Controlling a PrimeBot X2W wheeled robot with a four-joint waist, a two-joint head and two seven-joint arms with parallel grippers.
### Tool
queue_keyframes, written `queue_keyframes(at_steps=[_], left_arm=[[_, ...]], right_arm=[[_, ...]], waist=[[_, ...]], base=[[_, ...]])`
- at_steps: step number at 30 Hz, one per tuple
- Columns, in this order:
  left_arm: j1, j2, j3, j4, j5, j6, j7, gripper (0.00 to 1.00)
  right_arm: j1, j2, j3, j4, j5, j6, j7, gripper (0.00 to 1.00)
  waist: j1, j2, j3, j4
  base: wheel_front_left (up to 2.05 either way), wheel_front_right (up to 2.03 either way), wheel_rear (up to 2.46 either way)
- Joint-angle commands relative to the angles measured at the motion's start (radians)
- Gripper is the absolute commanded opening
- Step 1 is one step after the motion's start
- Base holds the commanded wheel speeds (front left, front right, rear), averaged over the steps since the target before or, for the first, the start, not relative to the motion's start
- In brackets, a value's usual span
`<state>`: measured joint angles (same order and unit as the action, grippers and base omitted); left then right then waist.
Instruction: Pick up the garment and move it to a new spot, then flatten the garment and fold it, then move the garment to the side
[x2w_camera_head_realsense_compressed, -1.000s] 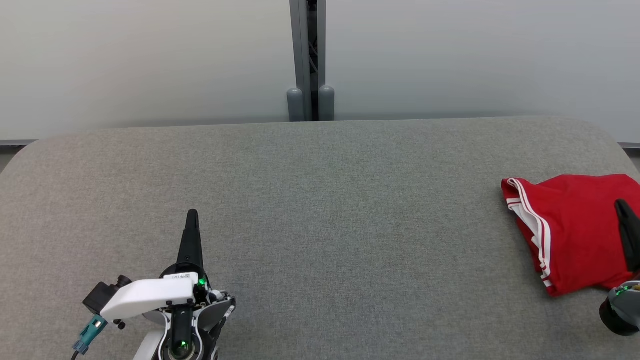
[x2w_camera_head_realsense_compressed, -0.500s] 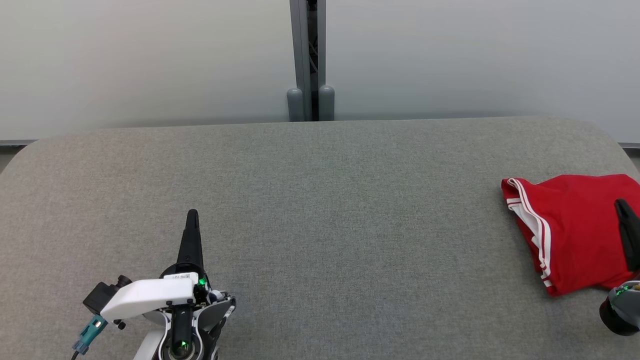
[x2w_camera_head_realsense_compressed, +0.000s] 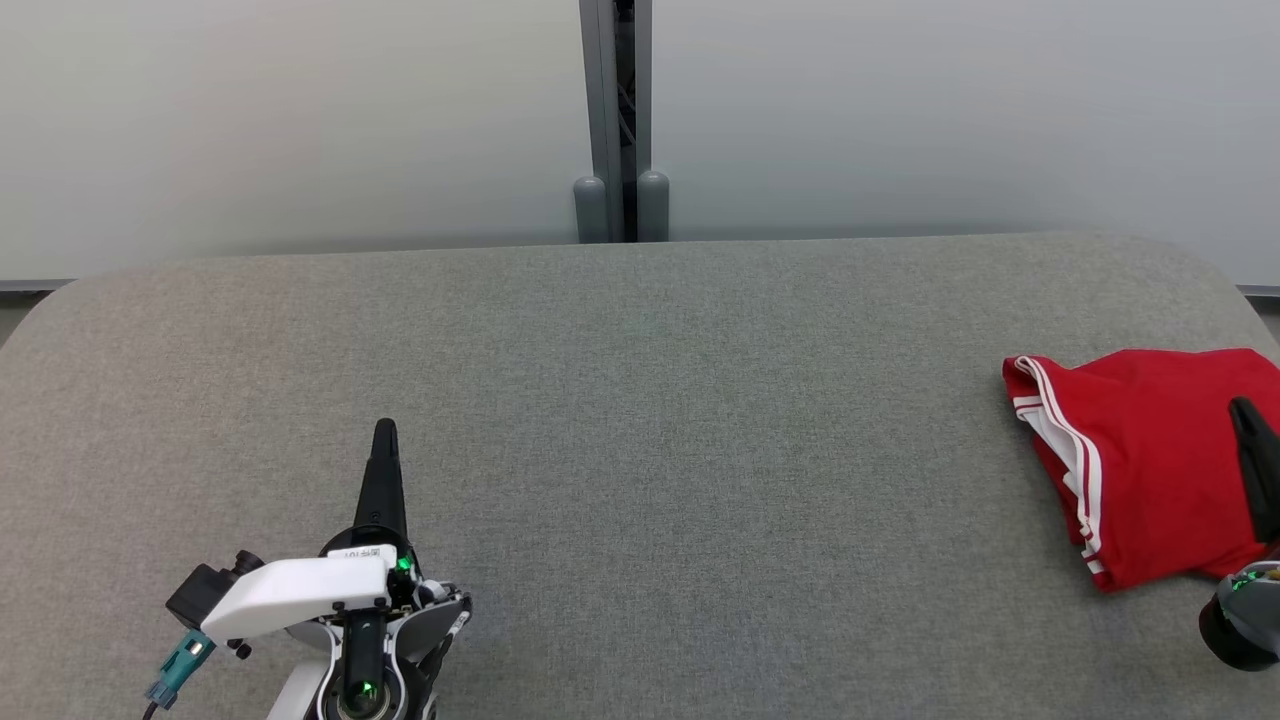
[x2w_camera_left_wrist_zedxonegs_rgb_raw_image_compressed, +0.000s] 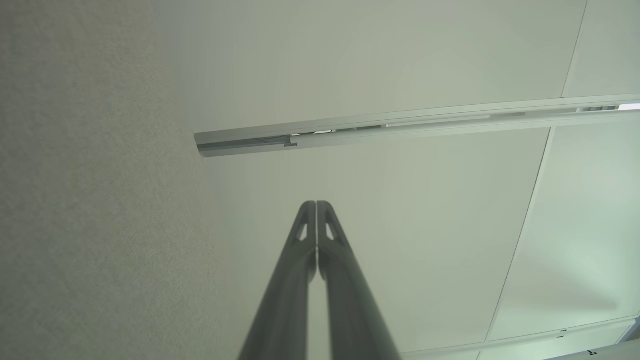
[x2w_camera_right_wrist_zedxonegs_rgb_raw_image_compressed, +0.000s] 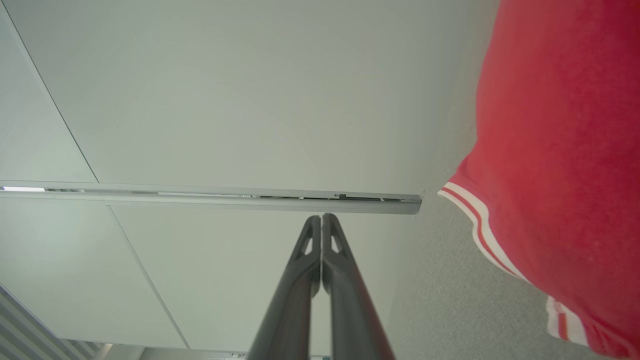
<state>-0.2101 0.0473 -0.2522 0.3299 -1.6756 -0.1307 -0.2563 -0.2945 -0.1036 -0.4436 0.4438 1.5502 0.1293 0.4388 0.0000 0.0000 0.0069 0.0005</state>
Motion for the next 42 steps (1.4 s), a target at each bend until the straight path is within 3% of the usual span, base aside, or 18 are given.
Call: queue_keyframes(at_steps=[1,42], left_arm=[[-0.013,0.002,0.001,-0.001,-0.002,-0.003,-0.001,0.00],[-0.013,0.002,0.001,-0.001,-0.002,-0.003,-0.001,0.00]], right_arm=[[0.002,-0.009,0.001,0.005,0.005,0.003,-0.003,0.00],[0.004,-0.011,0.006,0.005,0.008,0.003,-0.004,0.00]], waist=[[0.0000,0.0000,0.000,0.000],[0.0000,0.0000,0.000,0.000]], base=[[0.00,0.00,0.00],[0.00,0.00,0.00]])
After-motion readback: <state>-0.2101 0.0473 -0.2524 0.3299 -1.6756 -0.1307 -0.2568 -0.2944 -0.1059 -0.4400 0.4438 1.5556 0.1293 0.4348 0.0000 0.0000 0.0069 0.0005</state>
